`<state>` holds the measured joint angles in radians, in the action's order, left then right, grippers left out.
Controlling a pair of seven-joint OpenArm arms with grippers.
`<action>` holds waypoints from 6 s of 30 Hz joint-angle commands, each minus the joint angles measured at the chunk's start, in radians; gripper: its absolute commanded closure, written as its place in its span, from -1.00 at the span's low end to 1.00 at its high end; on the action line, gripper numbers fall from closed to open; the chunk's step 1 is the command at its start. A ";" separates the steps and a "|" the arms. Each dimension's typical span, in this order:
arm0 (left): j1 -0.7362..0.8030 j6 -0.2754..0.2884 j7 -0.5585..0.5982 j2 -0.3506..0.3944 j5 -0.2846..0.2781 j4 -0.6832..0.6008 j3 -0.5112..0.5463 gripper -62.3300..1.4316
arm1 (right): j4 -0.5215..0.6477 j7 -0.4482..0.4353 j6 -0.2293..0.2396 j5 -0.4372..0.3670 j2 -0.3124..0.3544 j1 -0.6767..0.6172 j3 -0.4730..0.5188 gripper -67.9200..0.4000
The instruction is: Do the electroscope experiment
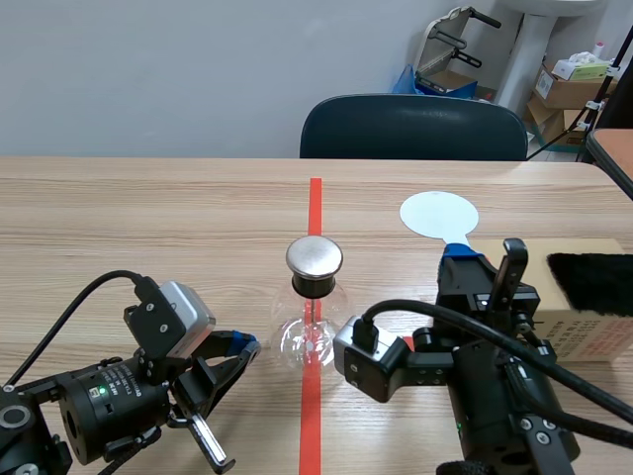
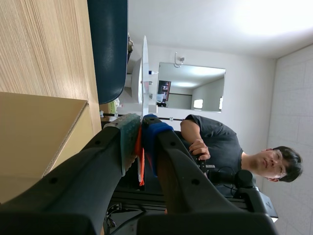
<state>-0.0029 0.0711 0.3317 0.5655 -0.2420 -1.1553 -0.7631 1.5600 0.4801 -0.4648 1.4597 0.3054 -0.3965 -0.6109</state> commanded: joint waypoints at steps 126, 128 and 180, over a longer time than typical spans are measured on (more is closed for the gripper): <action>-0.003 -0.002 0.031 -0.022 -0.001 0.038 0.008 0.79 | 0.021 0.028 -0.074 0.001 0.052 0.009 0.002 0.96; -0.003 -0.002 0.031 -0.022 -0.001 0.038 0.008 0.79 | 0.021 0.064 -0.074 0.001 0.052 0.009 0.002 0.96; -0.003 -0.001 0.035 -0.022 -0.001 0.038 0.008 0.79 | 0.021 -0.500 -0.074 0.001 0.052 0.009 0.002 0.96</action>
<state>-0.0029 0.0711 0.3496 0.5484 -0.2420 -1.1027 -0.7631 1.5600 -0.0227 -0.5278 1.4601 0.3470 -0.3969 -0.6109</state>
